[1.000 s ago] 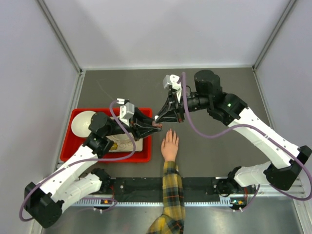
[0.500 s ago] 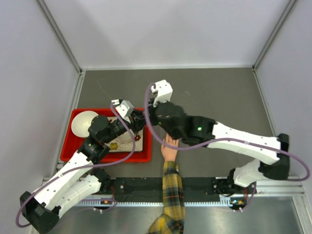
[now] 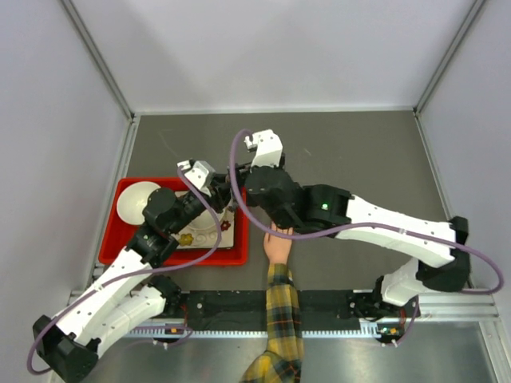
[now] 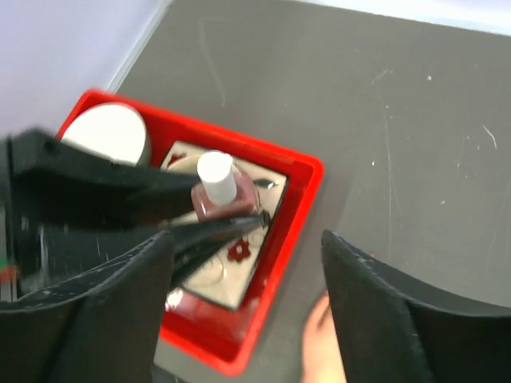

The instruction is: Paint the nails

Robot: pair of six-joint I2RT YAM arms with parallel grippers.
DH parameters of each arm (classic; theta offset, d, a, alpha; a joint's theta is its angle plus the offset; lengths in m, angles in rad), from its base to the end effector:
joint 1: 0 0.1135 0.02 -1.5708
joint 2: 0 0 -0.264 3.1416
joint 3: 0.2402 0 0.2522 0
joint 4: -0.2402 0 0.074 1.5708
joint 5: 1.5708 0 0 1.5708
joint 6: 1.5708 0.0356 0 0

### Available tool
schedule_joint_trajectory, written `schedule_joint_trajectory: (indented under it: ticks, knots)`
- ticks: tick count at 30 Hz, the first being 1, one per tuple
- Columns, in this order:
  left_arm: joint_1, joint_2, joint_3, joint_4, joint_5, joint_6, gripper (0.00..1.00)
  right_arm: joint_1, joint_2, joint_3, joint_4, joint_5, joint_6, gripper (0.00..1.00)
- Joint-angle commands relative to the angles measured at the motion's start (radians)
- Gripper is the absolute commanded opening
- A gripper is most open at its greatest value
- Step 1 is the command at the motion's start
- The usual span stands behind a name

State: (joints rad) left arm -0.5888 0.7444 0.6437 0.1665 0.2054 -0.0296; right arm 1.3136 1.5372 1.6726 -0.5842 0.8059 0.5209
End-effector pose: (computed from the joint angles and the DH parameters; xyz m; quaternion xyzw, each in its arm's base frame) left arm 0.1491 -0.1083 0.3346 0.2596 0.6328 -0.2877 0.6704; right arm 0.1100 0.3171 0.4271 -0.1082 0.7991 0.1867 0.5612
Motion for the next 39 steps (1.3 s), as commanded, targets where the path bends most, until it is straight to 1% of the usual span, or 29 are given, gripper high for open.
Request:
schedule_joint_trajectory:
  ticks: [1, 3, 4, 5, 6, 8, 9, 11, 12, 13, 14, 15, 16, 17, 18, 19, 20, 22, 25, 28, 29, 30, 34, 37, 39]
  knots:
    - [-0.005, 0.009, 0.042, 0.139, 0.083, -0.007, 0.0, -0.029, -0.155, -0.034, -0.066, -0.243, -0.134, 0.75]
    - [-0.005, 0.024, 0.056, 0.136, 0.152, -0.012, 0.0, -0.066, -0.199, -0.039, -0.127, -0.333, -0.15, 0.75]
    - [-0.005, 0.039, 0.062, 0.133, 0.175, -0.024, 0.0, -0.085, -0.247, -0.045, -0.131, -0.373, -0.15, 0.74]
    - [-0.003, 0.047, 0.066, 0.133, 0.21, -0.032, 0.0, -0.135, -0.27, -0.074, -0.12, -0.434, -0.18, 0.73]
    - [-0.003, 0.055, 0.077, 0.137, 0.3, -0.039, 0.0, -0.157, -0.293, -0.092, -0.102, -0.591, -0.203, 0.7]
    - [-0.003, 0.081, 0.082, 0.159, 0.412, -0.078, 0.0, -0.201, -0.353, -0.135, -0.051, -0.712, -0.278, 0.66]
    - [-0.003, 0.09, 0.083, 0.194, 0.521, -0.095, 0.0, -0.212, -0.367, -0.143, -0.045, -0.8, -0.304, 0.63]
    - [-0.003, 0.115, 0.082, 0.234, 0.584, -0.154, 0.0, -0.25, -0.388, -0.151, -0.04, -0.907, -0.355, 0.61]
    - [-0.005, 0.121, 0.085, 0.257, 0.648, -0.168, 0.0, -0.266, -0.39, -0.148, -0.046, -1.007, -0.37, 0.56]
    - [-0.003, 0.128, 0.086, 0.267, 0.673, -0.188, 0.0, -0.278, -0.39, -0.148, -0.048, -1.055, -0.386, 0.55]
    - [-0.005, 0.133, 0.086, 0.283, 0.704, -0.205, 0.0, -0.29, -0.388, -0.154, -0.051, -1.098, -0.418, 0.54]
    - [-0.005, 0.138, 0.08, 0.307, 0.732, -0.223, 0.0, -0.307, -0.382, -0.155, -0.052, -1.182, -0.435, 0.55]
    - [-0.005, 0.145, 0.079, 0.356, 0.799, -0.266, 0.0, -0.312, -0.376, -0.159, -0.055, -1.22, -0.476, 0.56]
    - [-0.005, 0.15, 0.074, 0.391, 0.824, -0.291, 0.0, -0.313, -0.371, -0.16, -0.06, -1.272, -0.499, 0.63]
    - [-0.006, 0.151, 0.07, 0.421, 0.845, -0.34, 0.0, -0.315, -0.364, -0.162, -0.06, -1.292, -0.516, 0.64]
    - [-0.006, 0.154, 0.065, 0.477, 0.877, -0.358, 0.0, -0.318, -0.362, -0.171, -0.057, -1.31, -0.569, 0.65]
    - [-0.006, 0.154, 0.057, 0.496, 0.887, -0.374, 0.0, -0.32, -0.361, -0.177, -0.04, -1.339, -0.587, 0.66]
    - [-0.006, 0.158, 0.057, 0.519, 0.905, -0.395, 0.0, -0.327, -0.362, -0.203, 0.0, -1.349, -0.598, 0.65]
    - [-0.011, 0.159, 0.059, 0.522, 0.916, -0.4, 0.0, -0.352, -0.356, -0.223, 0.061, -1.395, -0.592, 0.62]
    - [-0.014, 0.161, 0.059, 0.524, 0.919, -0.4, 0.0, -0.361, -0.341, -0.221, 0.086, -1.432, -0.588, 0.55]
    - [-0.013, 0.162, 0.06, 0.522, 0.921, -0.4, 0.0, -0.361, -0.339, -0.217, 0.086, -1.436, -0.591, 0.5]
    - [-0.013, 0.165, 0.059, 0.522, 0.922, -0.4, 0.0, -0.361, -0.339, -0.218, 0.093, -1.436, -0.591, 0.49]
    - [-0.014, 0.167, 0.062, 0.522, 0.925, -0.403, 0.0, -0.372, -0.353, -0.221, 0.104, -1.413, -0.593, 0.47]
    - [-0.016, 0.168, 0.062, 0.522, 0.927, -0.403, 0.0, -0.381, -0.348, -0.217, 0.11, -1.445, -0.584, 0.45]
    - [-0.017, 0.171, 0.062, 0.524, 0.928, -0.405, 0.0, -0.381, -0.345, -0.215, 0.112, -1.461, -0.579, 0.4]
